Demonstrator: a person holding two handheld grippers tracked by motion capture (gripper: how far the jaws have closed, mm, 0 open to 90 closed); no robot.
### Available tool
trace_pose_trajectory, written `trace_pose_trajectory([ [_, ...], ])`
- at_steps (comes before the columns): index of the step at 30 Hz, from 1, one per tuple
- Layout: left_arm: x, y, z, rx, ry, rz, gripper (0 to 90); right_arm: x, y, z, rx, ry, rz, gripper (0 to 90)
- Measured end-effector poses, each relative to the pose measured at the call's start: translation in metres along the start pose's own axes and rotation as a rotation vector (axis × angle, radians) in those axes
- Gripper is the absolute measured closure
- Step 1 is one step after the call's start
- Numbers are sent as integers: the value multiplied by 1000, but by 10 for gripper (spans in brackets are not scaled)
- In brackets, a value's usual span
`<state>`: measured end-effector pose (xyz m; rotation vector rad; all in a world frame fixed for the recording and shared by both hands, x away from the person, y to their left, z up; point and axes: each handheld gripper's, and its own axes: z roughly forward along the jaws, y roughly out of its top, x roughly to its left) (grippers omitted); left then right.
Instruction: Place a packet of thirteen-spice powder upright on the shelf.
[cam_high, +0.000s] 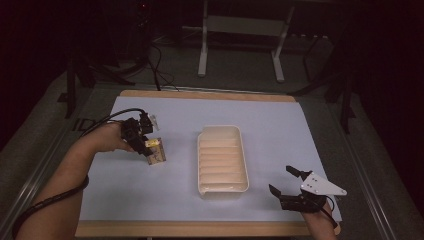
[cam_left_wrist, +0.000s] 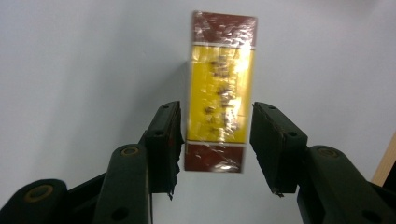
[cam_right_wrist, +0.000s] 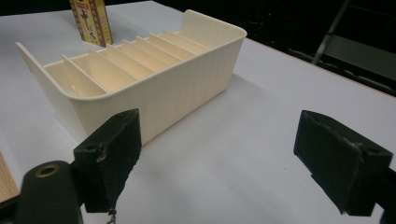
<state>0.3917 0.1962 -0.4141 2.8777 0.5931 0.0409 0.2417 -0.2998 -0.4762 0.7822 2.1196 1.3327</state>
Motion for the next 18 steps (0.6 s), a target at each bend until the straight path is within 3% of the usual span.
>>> trace_pose_trajectory([
  [4, -1, 2, 3, 0, -4, 13, 618, 0, 0, 0, 4, 0, 0, 151],
  [13, 1, 1, 0, 0, 6, -6, 669, -1, 0, 0, 3, -1, 0, 152],
  [18, -2, 3, -8, -48, -23, -3, 673, -1, 1, -1, -2, -2, 1, 153],
])
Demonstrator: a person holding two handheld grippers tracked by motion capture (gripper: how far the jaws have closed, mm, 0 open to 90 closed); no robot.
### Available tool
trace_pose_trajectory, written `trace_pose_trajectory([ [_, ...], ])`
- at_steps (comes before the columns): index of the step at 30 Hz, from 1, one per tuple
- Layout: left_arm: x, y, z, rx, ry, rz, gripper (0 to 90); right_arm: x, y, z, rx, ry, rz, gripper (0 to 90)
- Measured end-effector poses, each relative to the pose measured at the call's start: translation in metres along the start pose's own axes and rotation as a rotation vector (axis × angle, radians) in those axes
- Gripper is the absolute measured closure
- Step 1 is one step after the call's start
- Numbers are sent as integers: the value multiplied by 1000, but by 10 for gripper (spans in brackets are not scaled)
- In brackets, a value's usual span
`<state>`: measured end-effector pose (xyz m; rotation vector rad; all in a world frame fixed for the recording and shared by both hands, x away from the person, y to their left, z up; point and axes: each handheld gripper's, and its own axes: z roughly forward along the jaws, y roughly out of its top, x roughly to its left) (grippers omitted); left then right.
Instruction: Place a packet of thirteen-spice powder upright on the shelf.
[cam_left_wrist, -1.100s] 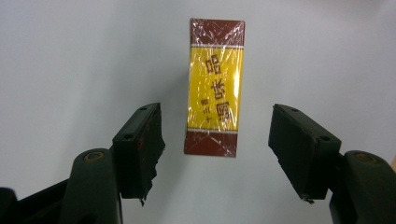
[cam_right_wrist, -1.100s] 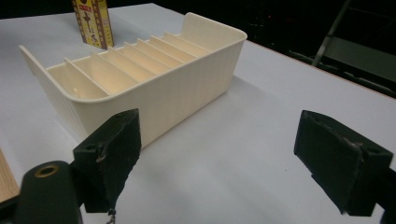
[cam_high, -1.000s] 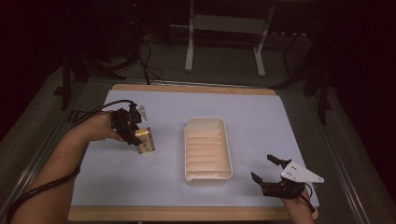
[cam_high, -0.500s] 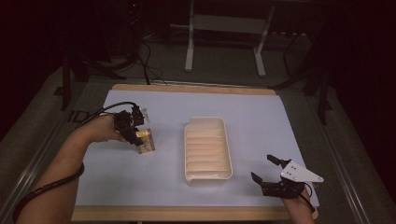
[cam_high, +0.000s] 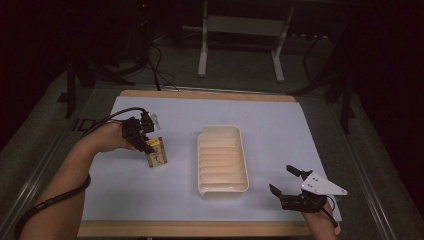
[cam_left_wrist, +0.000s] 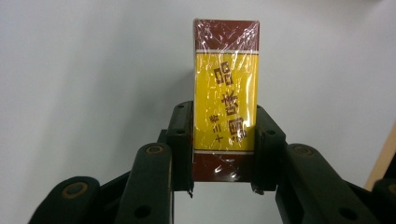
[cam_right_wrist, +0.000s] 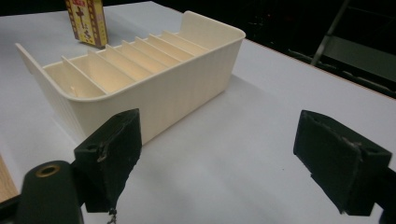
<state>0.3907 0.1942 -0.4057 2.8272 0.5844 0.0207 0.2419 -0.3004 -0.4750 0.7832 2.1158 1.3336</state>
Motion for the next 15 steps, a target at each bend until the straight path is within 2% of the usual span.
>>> trace_pose_trajectory([
  [9, -11, 5, -16, -34, -10, 24, 674, -1, 0, 1, 9, -7, -4, 156],
  [11, -13, 6, -21, -56, -22, 29, 674, -1, 0, 1, 8, -9, -3, 156],
  [15, -17, 9, -32, -88, -14, 42, 674, -1, 0, 1, -4, -12, -4, 156],
])
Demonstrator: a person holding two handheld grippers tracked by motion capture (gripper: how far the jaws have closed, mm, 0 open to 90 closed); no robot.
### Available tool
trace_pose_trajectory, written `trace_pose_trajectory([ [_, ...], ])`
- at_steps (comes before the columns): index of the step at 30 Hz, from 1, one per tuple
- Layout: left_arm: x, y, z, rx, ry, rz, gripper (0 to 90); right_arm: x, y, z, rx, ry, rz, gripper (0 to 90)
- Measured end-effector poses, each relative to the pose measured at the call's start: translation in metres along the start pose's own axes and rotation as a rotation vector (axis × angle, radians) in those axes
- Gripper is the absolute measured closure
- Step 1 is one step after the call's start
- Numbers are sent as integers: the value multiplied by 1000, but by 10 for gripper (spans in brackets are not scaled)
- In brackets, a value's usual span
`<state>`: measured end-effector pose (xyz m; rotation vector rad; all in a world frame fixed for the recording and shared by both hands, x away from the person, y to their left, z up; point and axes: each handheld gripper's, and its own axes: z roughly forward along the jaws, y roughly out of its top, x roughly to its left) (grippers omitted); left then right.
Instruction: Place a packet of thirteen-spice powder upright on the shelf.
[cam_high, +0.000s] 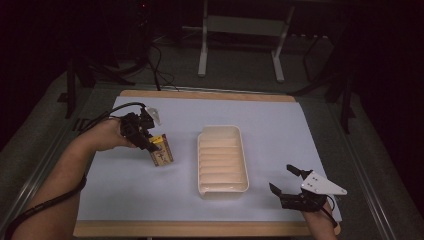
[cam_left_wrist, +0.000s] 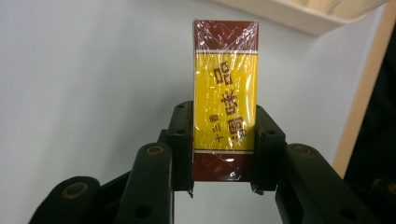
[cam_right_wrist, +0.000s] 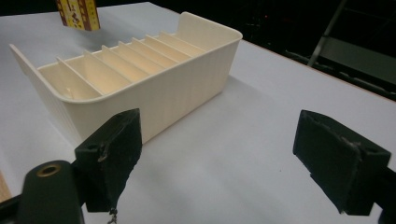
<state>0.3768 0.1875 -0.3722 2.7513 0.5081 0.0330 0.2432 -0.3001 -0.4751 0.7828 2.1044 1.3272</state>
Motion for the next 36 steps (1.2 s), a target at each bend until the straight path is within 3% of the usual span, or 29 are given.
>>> trace_pose_trajectory([
  [8, -8, 10, -14, -45, -5, 20, 675, 0, -1, 0, -3, 0, 1, 156],
  [13, -18, 27, -30, -93, 6, 62, 675, 1, -1, 1, 3, 9, -1, 156],
  [20, -25, 40, -48, -186, -38, 74, 675, 2, -1, 2, 7, 18, -3, 156],
  [22, -30, 44, -51, -199, -30, 87, 675, 2, -1, 2, 6, 20, -6, 156],
  [26, -35, 56, -53, -192, -23, 114, 675, 3, 0, 3, 4, 20, -7, 156],
  [36, -39, 78, -51, -242, -33, 152, 675, 2, 1, 2, -4, 24, -10, 156],
])
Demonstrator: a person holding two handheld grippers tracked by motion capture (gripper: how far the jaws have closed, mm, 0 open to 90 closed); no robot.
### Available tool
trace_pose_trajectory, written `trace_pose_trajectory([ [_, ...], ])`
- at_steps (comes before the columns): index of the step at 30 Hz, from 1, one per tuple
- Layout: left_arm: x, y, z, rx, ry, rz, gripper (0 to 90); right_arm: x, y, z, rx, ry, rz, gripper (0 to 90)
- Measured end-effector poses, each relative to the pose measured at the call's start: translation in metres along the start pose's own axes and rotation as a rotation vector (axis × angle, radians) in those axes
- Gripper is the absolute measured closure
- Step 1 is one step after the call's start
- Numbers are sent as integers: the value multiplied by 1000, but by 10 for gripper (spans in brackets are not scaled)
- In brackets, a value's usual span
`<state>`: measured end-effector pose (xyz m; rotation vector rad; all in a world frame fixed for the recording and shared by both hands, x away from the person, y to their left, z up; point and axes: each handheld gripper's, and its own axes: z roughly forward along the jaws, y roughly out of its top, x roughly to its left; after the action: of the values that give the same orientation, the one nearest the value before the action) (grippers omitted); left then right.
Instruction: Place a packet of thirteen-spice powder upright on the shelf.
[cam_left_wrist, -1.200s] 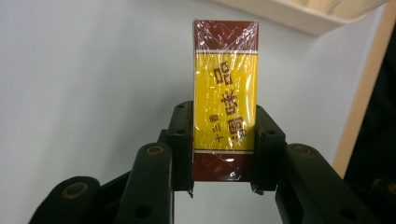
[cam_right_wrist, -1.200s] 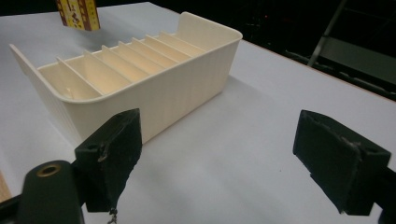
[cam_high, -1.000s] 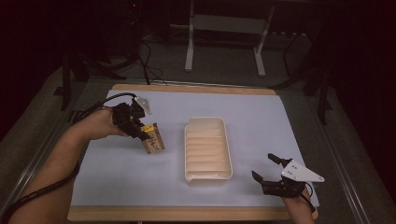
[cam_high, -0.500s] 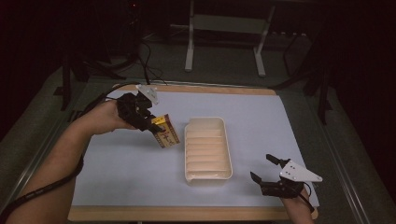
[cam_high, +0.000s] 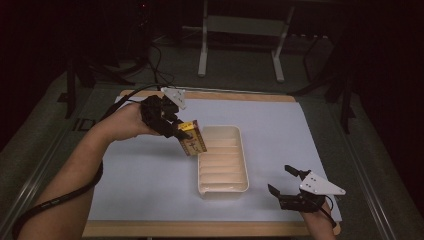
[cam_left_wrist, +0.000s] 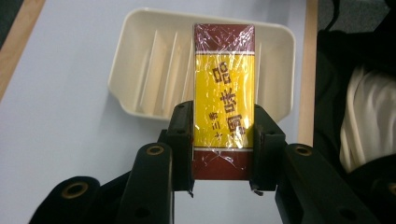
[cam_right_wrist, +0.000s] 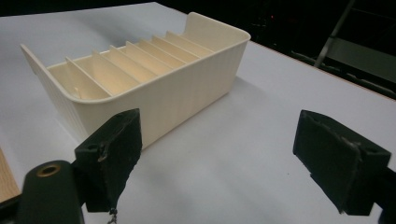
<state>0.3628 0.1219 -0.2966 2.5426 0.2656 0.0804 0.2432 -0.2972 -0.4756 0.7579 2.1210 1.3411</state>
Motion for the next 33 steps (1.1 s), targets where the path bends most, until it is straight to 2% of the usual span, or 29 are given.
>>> trace_pose_trajectory([
  [4, 1, 6, 4, -30, 10, 11, 675, 0, 1, -1, -5, 2, 2, 156],
  [8, 2, 13, 13, -31, 4, 27, 675, 1, 1, -1, -4, 3, 2, 156],
  [12, 6, 17, 22, -47, -6, 24, 675, 1, 1, -1, -3, 4, 0, 156],
  [14, 6, 19, 26, -56, 6, 34, 675, 1, 1, -1, -3, 2, -1, 156],
  [17, 8, 22, 33, -85, 5, 35, 675, 0, 0, -1, -2, 2, 0, 156],
  [20, 9, 23, 40, -116, -3, 34, 675, 0, 0, 0, -3, 5, -2, 156],
  [23, 10, 23, 48, -117, -7, 35, 676, 0, 0, 0, -1, 6, -1, 156],
  [26, 13, 22, 55, -122, 9, 39, 676, 0, 0, 0, -1, 7, -1, 156],
  [30, 18, 20, 64, -160, 18, 32, 676, 0, 0, 0, -1, 8, -3, 156],
  [33, 23, 18, 73, -172, 26, 35, 675, 0, -1, 0, 0, 9, -2, 156],
])
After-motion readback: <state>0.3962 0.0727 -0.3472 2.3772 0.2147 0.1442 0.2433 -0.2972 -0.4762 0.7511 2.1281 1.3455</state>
